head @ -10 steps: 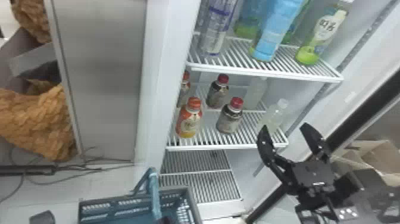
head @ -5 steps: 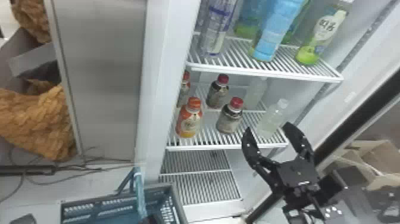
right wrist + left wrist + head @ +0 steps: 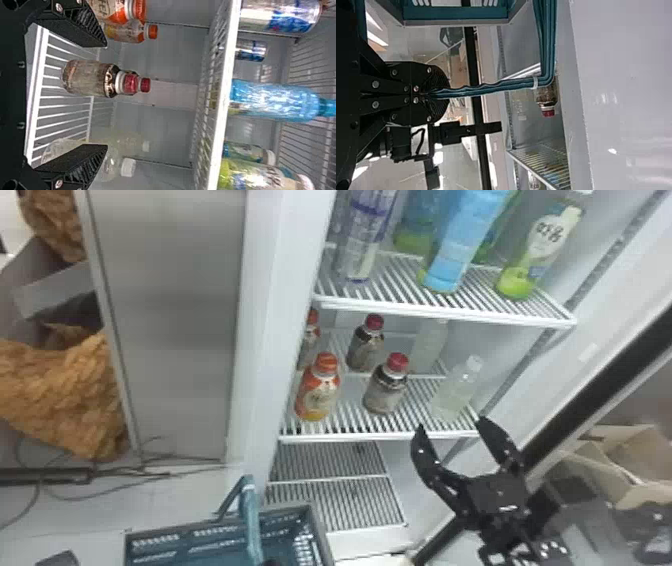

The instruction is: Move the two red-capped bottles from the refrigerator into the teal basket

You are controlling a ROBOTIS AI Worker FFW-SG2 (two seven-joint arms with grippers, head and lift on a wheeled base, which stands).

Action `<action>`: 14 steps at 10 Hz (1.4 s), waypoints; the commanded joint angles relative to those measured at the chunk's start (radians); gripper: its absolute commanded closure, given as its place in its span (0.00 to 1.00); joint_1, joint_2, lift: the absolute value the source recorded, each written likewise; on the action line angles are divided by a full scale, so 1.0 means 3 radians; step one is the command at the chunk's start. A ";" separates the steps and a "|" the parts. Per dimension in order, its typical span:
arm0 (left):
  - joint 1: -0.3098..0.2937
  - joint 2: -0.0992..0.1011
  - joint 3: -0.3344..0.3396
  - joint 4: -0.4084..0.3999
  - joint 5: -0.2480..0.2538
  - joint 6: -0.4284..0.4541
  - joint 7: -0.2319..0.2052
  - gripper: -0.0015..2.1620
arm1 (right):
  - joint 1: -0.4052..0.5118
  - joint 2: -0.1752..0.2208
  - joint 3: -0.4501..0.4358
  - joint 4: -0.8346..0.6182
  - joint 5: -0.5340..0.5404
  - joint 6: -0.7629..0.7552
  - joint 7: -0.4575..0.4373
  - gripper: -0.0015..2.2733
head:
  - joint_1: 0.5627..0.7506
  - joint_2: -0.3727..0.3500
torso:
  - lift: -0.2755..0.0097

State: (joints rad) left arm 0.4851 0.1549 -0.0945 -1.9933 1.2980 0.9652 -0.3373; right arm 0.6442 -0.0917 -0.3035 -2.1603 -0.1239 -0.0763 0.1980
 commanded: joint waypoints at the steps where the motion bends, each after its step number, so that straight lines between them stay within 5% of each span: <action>1: -0.0038 0.0015 -0.0051 0.0005 0.0001 -0.0002 0.0000 0.53 | -0.0192 -0.0042 -0.0005 0.0177 -0.0012 0.0017 0.0041 0.04 | 0.70 0.03 | 0.17; 14: -0.0055 0.0015 -0.0097 0.0005 0.0014 0.0014 0.0015 0.53 | -0.1141 -0.0114 0.0307 0.1339 -0.0092 -0.0253 0.0117 0.04 | 0.70 0.03 | 0.17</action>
State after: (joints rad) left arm 0.4704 0.1577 -0.1214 -1.9917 1.3021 0.9694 -0.3328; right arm 0.3152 -0.1258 -0.2204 -1.7763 -0.1462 -0.1403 0.2331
